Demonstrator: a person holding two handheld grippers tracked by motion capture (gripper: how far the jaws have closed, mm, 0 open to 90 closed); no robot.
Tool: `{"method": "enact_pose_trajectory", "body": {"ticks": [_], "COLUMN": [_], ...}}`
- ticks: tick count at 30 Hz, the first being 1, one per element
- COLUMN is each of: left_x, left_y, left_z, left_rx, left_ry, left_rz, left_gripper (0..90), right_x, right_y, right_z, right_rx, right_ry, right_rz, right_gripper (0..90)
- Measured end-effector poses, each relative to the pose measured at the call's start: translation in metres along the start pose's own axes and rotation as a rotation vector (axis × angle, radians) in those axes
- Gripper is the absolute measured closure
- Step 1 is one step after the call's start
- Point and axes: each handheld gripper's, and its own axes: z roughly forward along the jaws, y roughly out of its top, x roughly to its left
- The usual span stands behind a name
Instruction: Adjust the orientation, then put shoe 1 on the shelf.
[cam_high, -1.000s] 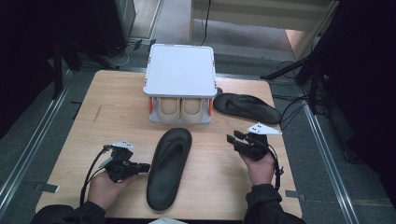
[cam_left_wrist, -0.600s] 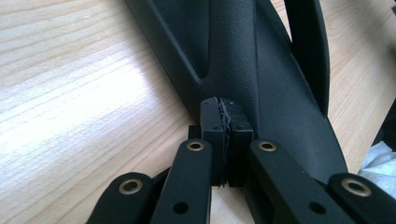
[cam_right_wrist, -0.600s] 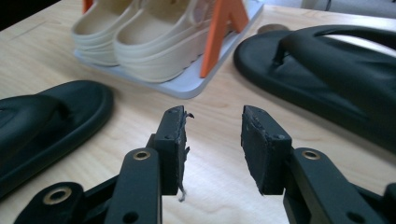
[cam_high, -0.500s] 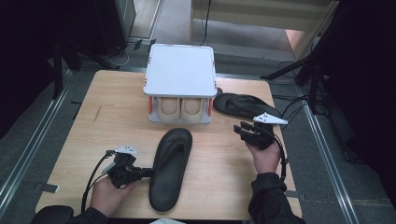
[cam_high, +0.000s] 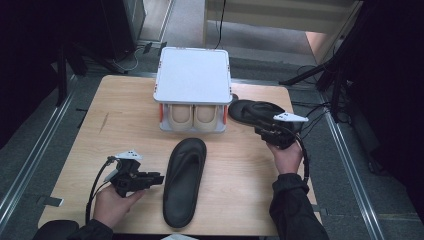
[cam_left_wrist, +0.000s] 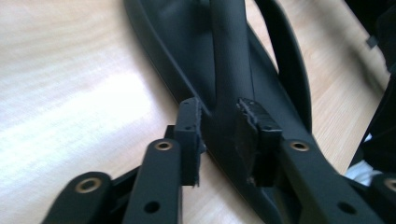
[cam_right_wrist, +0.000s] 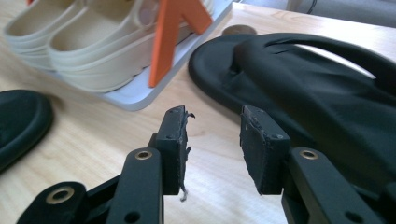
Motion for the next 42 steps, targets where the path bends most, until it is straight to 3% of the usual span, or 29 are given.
{"method": "enact_pose_trajectory", "body": {"ticks": [7, 14, 17, 20, 25, 30, 34, 35, 38, 42], "left_x": [0.006, 0.012, 0.014, 0.014, 0.014, 0.016, 0.016, 0.016, 0.016, 0.016], "left_y": [0.007, 0.01, 0.011, 0.01, 0.009, 0.008, 0.007, 0.007, 0.007, 0.007], "left_z": [-0.006, -0.01, -0.012, -0.012, -0.014, -0.016, -0.017, -0.018, -0.018, -0.018], "left_rx": [-0.013, -0.028, -0.033, -0.032, -0.035, -0.045, -0.05, -0.049, -0.051, -0.052], "left_ry": [0.029, 0.018, 0.006, 0.006, 0.007, 0.01, 0.013, 0.014, 0.016, 0.018], "left_rz": [0.016, 0.008, 0.001, 0.002, 0.006, -0.002, 0.0, 0.001, 0.002, 0.0], "left_gripper": [62.4, 56.6, 55.2, 54.6, 54.5, 54.4, 54.5, 54.5, 54.7, 54.7], "right_x": [-0.023, -0.037, -0.05, -0.058, -0.067, -0.067, -0.067, -0.067, -0.066, -0.067], "right_y": [0.005, 0.011, 0.018, 0.021, 0.021, 0.015, 0.015, 0.016, 0.015, 0.015], "right_z": [0.01, 0.015, 0.019, 0.024, 0.032, 0.043, 0.042, 0.041, 0.04, 0.04], "right_rx": [0.008, 0.022, 0.026, 0.047, 0.058, 0.112, 0.106, 0.118, 0.132, 0.131], "right_ry": [0.015, 0.007, 0.01, 0.01, 0.025, 0.054, 0.046, 0.048, 0.039, 0.044], "right_rz": [0.032, 0.005, 0.023, 0.023, 0.031, 0.03, 0.028, 0.031, 0.015, 0.021], "right_gripper": [59.8, 57.1, 46.9, 42.9, 41.6, 41.7, 47.0, 54.7, 62.1, 67.0]}}
